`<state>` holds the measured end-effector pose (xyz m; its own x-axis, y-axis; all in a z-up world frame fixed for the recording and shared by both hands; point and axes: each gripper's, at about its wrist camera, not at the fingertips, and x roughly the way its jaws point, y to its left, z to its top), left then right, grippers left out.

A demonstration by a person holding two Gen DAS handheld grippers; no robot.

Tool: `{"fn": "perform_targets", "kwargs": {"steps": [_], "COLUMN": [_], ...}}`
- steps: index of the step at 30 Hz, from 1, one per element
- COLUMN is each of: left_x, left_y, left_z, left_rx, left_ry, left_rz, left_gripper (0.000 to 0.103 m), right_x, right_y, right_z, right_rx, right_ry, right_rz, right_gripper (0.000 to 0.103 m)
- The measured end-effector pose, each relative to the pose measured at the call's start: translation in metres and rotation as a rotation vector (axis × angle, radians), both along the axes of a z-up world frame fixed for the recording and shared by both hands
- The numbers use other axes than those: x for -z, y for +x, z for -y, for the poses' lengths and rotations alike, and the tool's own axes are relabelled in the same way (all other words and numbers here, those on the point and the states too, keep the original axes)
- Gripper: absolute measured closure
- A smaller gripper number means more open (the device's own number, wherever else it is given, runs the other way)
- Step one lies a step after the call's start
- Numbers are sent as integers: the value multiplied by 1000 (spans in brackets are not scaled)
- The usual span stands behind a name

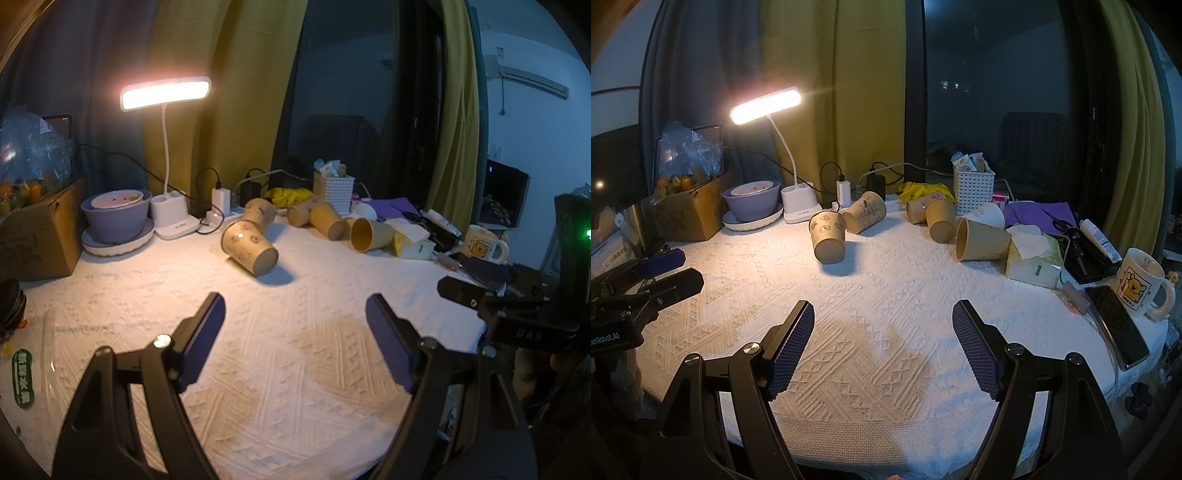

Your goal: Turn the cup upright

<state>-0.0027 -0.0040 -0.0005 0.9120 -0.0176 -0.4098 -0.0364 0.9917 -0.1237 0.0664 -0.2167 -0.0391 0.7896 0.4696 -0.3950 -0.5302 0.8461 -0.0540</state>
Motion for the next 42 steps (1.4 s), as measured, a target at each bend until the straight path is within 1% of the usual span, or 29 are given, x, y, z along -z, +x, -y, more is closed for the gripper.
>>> {"fn": "perform_targets", "kwargs": {"steps": [31,42], "left_x": [-4,-4], "left_y": [3,9], "left_z": [0,2], "left_rx": [12,20], "left_ry": [-1,20], "left_rz": [-4,-18], "left_gripper": [23,23], "right_x": [-3,-3], "right_y": [-1,-2], "right_z": [-1,3], "right_rx": [-2,0], "right_ry": [3,9], "right_rz": [9,10], "right_gripper": [23,23]}}
